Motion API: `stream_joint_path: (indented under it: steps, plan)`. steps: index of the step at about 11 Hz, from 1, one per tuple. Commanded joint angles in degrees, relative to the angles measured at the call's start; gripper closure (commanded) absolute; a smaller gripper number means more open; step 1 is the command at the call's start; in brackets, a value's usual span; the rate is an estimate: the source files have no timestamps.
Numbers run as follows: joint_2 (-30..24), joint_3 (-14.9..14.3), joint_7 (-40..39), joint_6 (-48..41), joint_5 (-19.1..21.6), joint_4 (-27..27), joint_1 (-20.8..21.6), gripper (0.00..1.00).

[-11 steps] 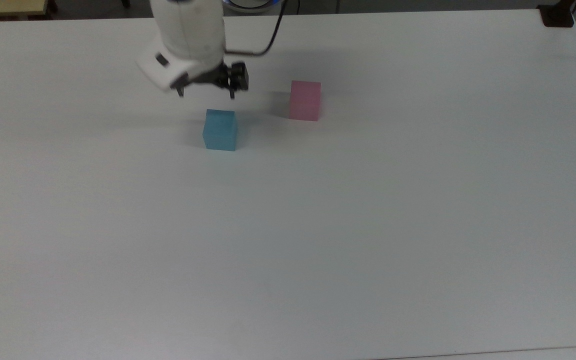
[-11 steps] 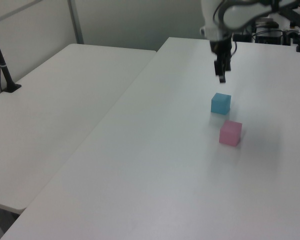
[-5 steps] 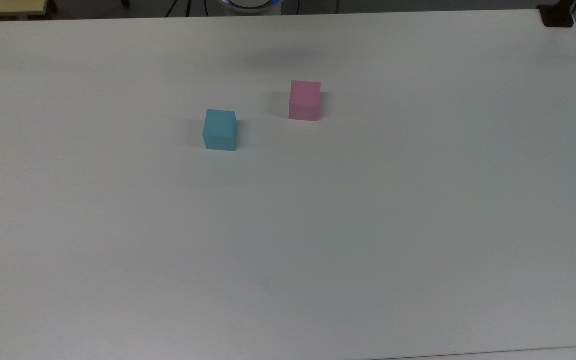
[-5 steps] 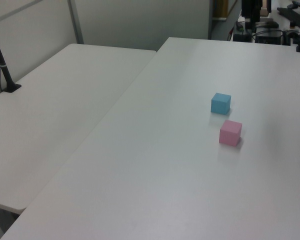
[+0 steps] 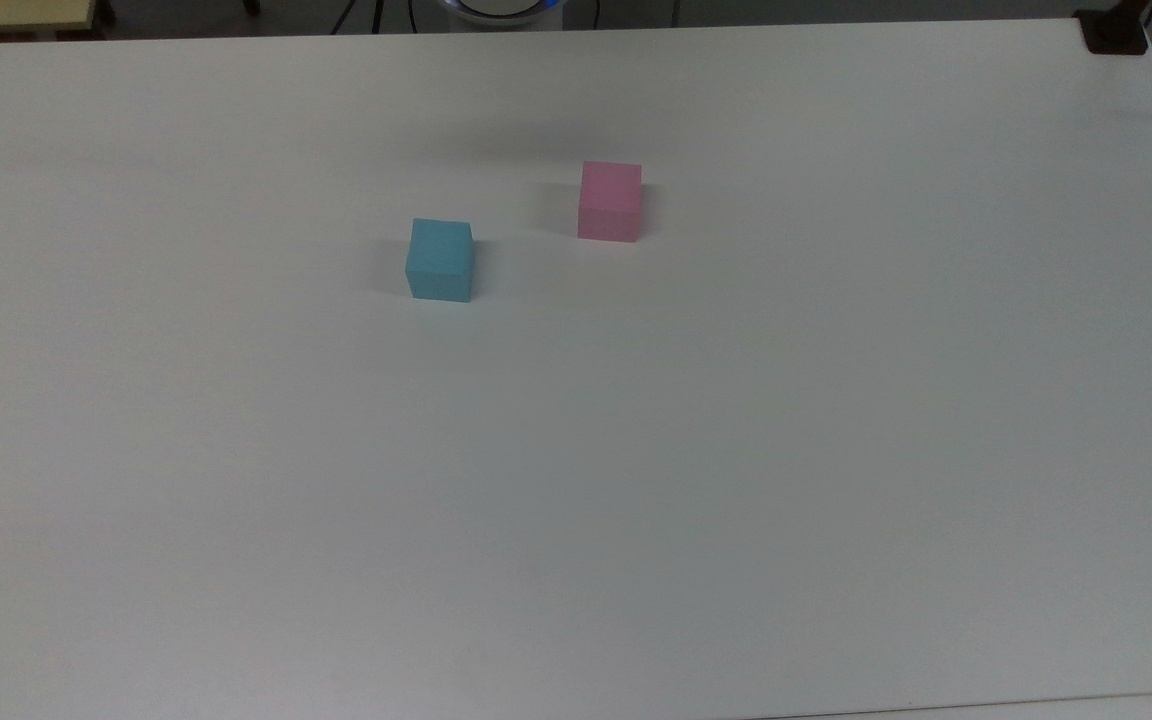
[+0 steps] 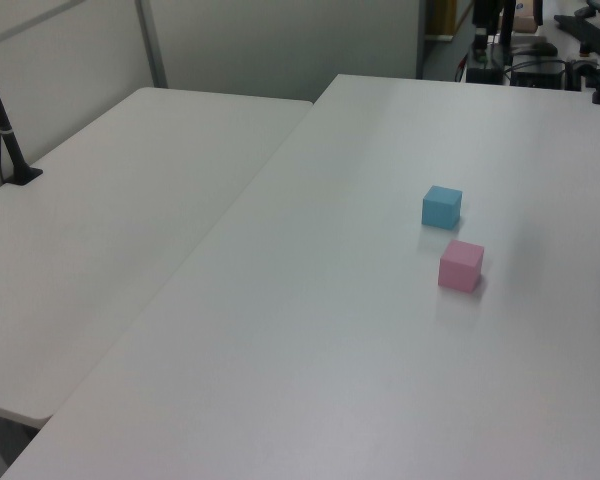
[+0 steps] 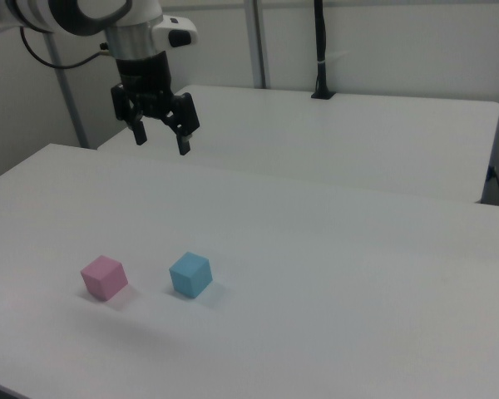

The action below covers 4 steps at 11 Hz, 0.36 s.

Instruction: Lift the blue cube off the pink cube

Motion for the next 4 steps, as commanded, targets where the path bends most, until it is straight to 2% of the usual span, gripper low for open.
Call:
stream_joint_path:
  steps: [1,4]
  plan:
    - [0.2,-1.2,-1.1,3.9,-0.9,-0.7,1.0,0.00]
    - [0.0,-1.4,1.2,3.0,-0.6,-0.5,0.8,0.00]
